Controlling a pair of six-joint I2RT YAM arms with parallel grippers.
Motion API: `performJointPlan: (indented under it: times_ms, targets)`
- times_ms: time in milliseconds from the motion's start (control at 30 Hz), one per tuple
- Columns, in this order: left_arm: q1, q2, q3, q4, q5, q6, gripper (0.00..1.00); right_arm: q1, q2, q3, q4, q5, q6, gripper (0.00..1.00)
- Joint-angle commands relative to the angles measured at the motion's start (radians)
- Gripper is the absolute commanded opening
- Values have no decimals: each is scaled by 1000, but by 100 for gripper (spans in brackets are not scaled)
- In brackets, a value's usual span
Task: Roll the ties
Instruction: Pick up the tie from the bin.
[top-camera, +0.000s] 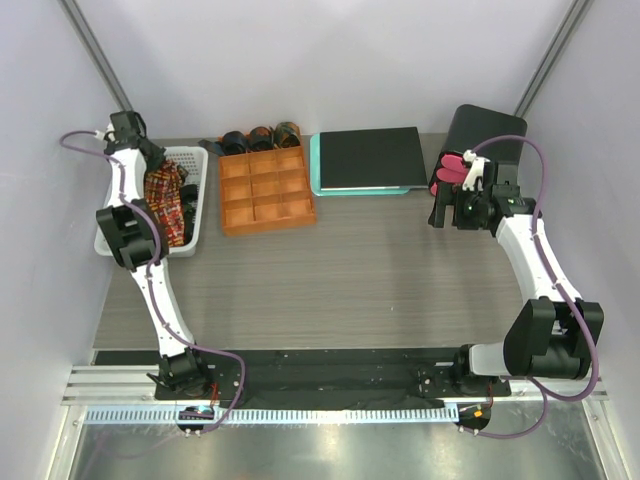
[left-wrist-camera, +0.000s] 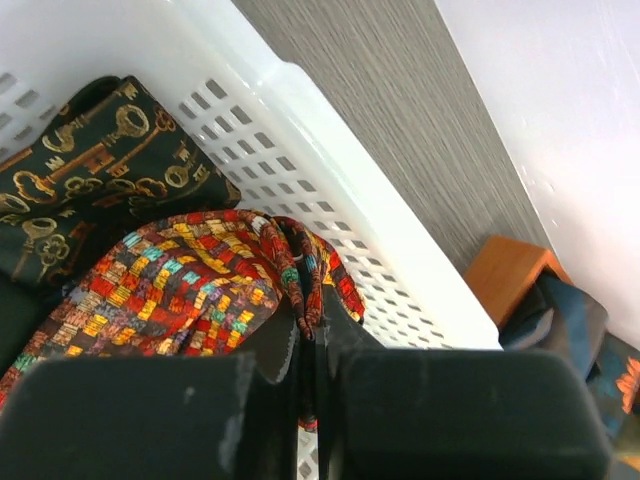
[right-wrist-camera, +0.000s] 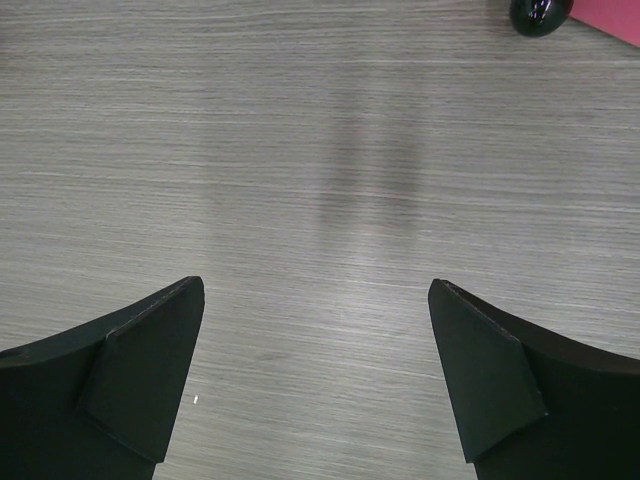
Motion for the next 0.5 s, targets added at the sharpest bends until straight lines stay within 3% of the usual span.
performJointPlan:
  times_ms: [0, 233, 467]
  targets:
    - [34, -142, -20, 46, 138, 1, 0, 0, 4, 59, 13, -1, -6, 100]
    - [27, -506, -242, 5, 301, 72, 0, -2, -42, 88, -12, -29, -18, 100]
    - [-33, -792, -314, -72, 392, 157, 0, -2, -121, 86, -23, -66, -28, 100]
